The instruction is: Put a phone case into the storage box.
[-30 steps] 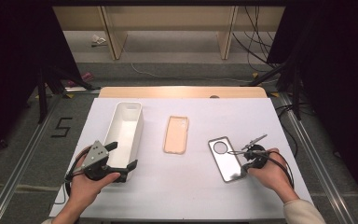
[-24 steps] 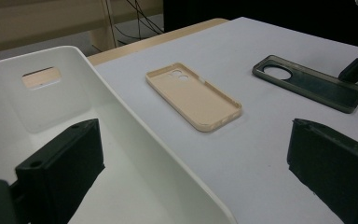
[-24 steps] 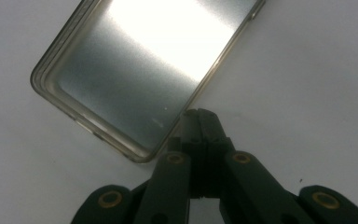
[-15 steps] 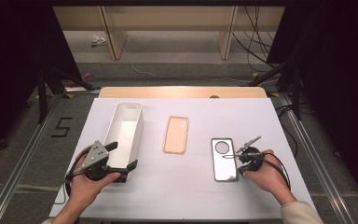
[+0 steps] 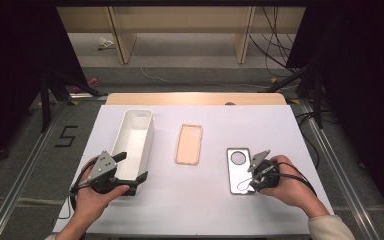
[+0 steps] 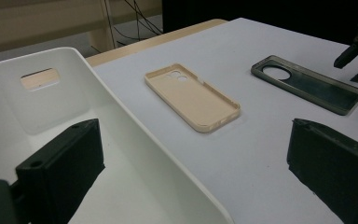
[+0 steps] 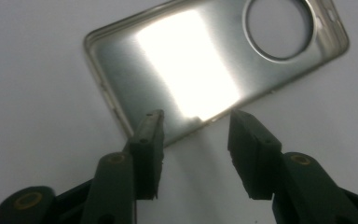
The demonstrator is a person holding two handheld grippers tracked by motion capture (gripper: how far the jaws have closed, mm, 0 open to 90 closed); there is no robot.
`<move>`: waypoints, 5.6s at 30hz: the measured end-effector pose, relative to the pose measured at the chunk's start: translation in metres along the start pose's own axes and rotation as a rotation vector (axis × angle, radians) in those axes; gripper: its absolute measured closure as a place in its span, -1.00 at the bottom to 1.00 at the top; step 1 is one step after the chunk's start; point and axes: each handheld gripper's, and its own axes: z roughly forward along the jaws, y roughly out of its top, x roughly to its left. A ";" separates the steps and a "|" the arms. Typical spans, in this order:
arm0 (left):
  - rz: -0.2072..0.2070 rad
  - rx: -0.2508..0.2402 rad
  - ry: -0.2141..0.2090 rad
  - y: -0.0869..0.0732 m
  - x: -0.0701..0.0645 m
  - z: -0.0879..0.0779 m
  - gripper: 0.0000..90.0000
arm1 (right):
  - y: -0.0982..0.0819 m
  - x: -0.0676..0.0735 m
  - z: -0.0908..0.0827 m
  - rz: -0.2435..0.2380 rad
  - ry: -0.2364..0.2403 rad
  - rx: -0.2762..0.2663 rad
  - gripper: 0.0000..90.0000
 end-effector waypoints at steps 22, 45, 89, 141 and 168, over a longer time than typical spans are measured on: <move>0.000 0.001 -0.002 0.000 -0.001 0.001 -0.92 | 0.034 0.023 0.018 -0.265 0.033 0.157 -0.11; -0.003 -0.005 -0.008 0.000 -0.001 0.001 -0.92 | 0.045 0.027 0.023 -0.321 0.066 0.213 0.26; 0.000 -0.006 -0.018 0.000 -0.003 0.001 -0.91 | 0.046 0.034 0.023 -0.387 0.125 0.258 0.95; 0.003 -0.002 -0.014 -0.001 -0.003 0.000 -0.88 | 0.034 0.025 0.001 -0.191 0.001 -0.301 0.98; -0.018 0.003 -0.049 0.036 -0.020 0.011 -0.80 | 0.053 0.046 -0.002 -0.228 -0.011 -0.413 0.99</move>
